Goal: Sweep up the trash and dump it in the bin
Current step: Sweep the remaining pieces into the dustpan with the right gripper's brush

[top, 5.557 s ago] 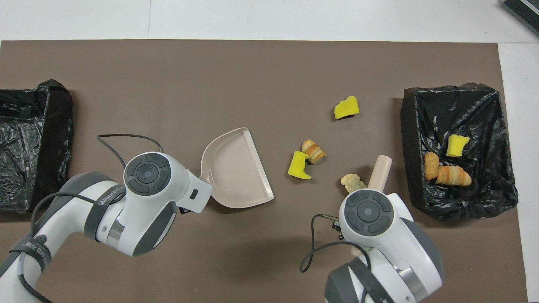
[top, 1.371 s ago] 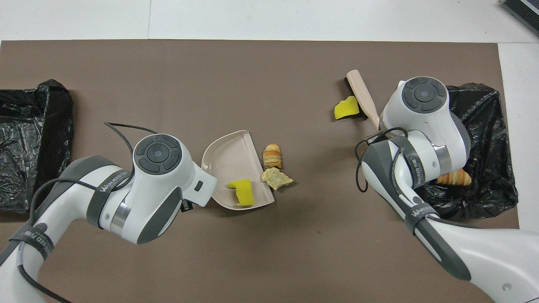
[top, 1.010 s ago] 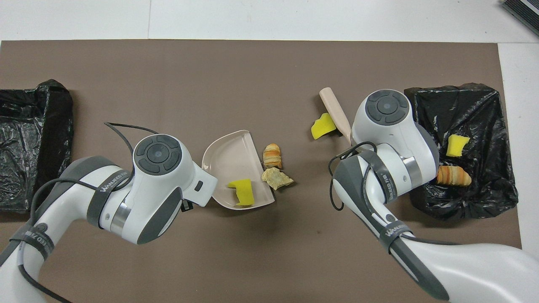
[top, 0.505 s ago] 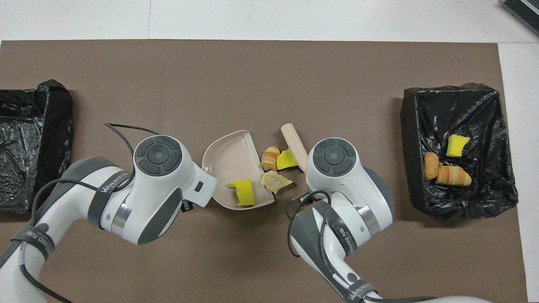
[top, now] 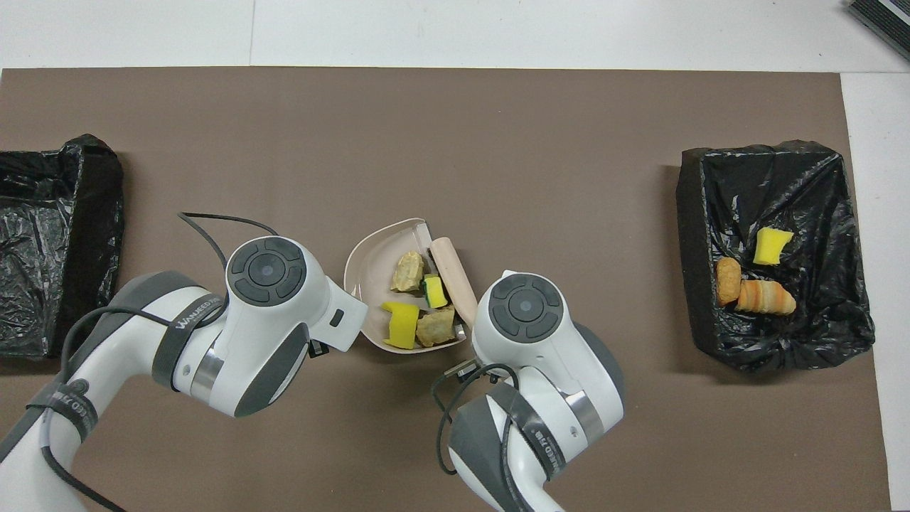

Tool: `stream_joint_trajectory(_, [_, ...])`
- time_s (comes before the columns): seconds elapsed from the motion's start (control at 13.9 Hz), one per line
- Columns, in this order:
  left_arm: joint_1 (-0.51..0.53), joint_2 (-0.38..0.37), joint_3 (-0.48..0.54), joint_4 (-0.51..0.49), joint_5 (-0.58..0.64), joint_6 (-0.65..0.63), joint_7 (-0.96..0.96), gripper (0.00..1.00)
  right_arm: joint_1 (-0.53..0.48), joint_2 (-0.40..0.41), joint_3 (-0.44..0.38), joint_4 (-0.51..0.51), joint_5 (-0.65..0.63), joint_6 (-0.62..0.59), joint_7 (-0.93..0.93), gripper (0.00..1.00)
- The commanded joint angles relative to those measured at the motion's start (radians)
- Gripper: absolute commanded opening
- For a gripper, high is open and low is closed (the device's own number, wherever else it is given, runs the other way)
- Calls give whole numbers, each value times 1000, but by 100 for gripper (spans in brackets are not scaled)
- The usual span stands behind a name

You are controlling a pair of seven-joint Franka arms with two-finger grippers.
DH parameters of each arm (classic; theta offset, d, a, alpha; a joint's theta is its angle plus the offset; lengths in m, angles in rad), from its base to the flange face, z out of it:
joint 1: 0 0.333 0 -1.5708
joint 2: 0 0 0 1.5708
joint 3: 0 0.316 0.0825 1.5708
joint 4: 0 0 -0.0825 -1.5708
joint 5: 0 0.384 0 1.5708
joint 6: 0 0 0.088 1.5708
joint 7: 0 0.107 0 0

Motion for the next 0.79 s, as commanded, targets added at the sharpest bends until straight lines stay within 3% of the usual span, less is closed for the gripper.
stream_joint_trajectory(0.0, [-20, -28, 10, -61, 8, 88, 14, 0, 34, -4, -2, 26, 34, 12, 38, 0])
stream_joint_trajectory(0.29, [-17, -30, 10, -64, -2, 113, 23, 0, 70, -1, -2, 58, 34, -3, 128, 0])
stream_joint_trajectory(0.72, [14, -19, 12, -48, -87, 119, 111, 0, 5, -119, -12, 53, 30, -89, 136, 0])
